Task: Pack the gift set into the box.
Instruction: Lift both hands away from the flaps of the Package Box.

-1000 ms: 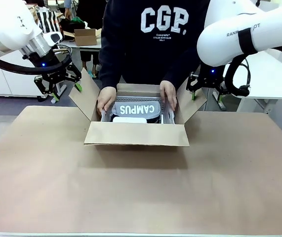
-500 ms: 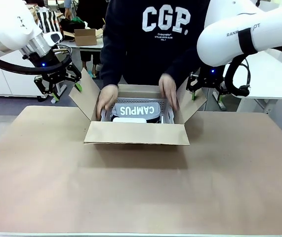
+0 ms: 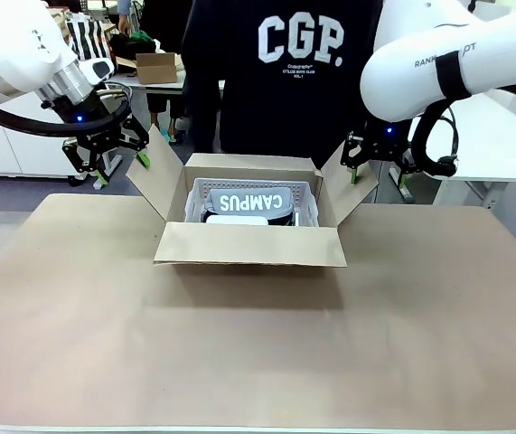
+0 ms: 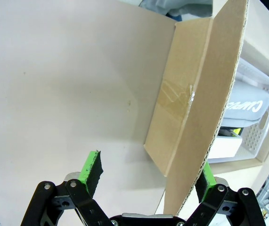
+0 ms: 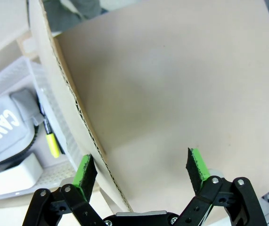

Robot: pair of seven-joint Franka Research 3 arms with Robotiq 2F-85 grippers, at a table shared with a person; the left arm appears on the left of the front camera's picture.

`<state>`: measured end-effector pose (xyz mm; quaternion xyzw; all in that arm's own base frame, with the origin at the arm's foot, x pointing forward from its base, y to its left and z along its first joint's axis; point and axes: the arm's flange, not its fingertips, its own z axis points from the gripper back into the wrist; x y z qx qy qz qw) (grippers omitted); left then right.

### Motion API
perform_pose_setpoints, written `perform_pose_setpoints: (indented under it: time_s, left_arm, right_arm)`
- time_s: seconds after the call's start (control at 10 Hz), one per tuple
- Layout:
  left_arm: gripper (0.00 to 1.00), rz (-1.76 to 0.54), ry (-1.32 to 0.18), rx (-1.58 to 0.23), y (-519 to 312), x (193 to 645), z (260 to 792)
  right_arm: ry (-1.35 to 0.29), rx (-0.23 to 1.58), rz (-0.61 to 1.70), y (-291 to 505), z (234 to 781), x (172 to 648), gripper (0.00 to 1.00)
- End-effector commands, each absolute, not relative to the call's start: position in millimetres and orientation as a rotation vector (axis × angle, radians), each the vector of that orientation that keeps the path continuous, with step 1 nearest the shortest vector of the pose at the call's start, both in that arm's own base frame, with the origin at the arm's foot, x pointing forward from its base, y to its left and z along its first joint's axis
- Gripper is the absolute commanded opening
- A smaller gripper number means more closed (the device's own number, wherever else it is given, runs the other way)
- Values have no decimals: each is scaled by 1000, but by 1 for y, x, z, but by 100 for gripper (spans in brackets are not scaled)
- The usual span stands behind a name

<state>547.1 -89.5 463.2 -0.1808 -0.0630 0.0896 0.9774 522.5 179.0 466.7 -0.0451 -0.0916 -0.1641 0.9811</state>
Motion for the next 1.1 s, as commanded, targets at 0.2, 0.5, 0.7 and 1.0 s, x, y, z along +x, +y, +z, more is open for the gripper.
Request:
perform_pose_setpoints:
  time_s: [0.2,0.5,0.7,1.0]
  left_arm:
    - [100,194,-130,-350,-90,546,465]
    - [100,194,-130,-350,-90,546,465]
    - [100,194,-130,-350,-90,546,465]
    - [100,194,-130,-350,-90,546,465]
  right_arm:
    - [-193,-115,-349,181,469,526,100]
    - [-193,-115,-349,181,469,526,100]
    - [-193,-115,-349,181,469,526,100]
    - [-193,-115,-349,181,469,526,100]
